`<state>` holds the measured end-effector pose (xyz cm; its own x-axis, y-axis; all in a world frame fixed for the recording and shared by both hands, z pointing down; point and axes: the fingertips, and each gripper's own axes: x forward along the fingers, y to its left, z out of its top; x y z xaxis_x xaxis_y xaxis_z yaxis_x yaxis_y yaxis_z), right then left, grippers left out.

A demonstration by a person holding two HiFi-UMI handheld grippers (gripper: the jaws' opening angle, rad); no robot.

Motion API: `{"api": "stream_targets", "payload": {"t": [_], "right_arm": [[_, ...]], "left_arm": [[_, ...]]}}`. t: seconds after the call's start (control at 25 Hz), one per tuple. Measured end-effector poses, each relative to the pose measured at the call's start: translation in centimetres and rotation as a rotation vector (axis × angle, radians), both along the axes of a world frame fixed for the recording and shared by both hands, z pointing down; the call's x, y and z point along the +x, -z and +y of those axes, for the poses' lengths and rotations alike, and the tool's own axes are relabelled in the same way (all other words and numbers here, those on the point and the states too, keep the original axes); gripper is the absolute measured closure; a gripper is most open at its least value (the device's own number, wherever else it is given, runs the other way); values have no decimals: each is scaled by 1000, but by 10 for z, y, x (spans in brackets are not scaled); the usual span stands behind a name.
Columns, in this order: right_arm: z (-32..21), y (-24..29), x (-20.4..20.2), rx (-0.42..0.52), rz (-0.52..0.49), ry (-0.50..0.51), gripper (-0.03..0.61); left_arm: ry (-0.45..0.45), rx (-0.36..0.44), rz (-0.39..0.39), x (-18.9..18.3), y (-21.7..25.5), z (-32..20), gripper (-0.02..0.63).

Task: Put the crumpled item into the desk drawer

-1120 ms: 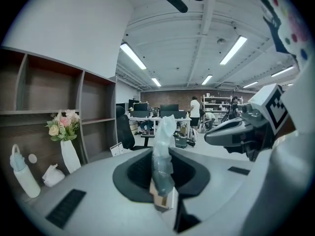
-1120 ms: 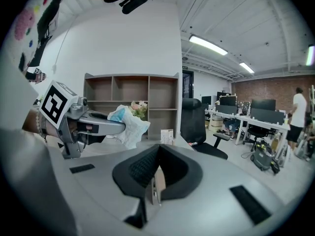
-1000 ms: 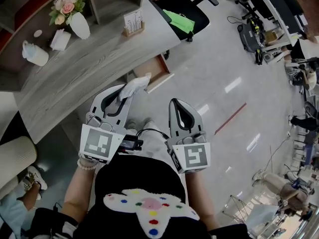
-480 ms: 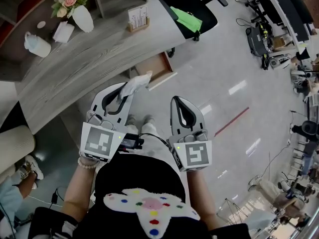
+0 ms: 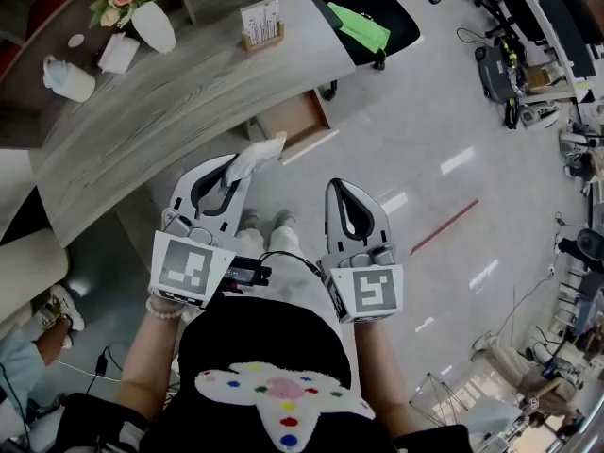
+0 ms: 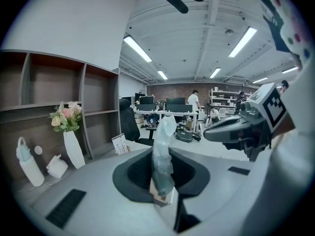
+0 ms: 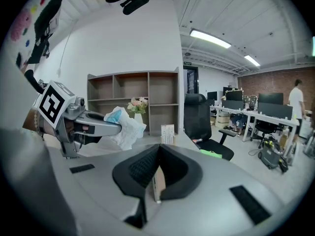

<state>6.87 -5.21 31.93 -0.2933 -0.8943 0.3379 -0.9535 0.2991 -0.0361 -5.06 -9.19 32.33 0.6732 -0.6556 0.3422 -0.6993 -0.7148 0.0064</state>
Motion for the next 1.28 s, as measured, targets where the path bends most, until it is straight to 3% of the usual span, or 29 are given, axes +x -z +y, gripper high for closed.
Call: {"api": "stream_targets", "payload": {"t": [0.36, 1.28], "right_arm": [[-5, -14, 6, -10, -1, 7, 577], [-14, -79, 22, -88, 7, 0, 577]], "left_arm": [[-32, -28, -20, 13, -15, 2, 552], [1, -127, -39, 26, -97, -9, 552]]}}
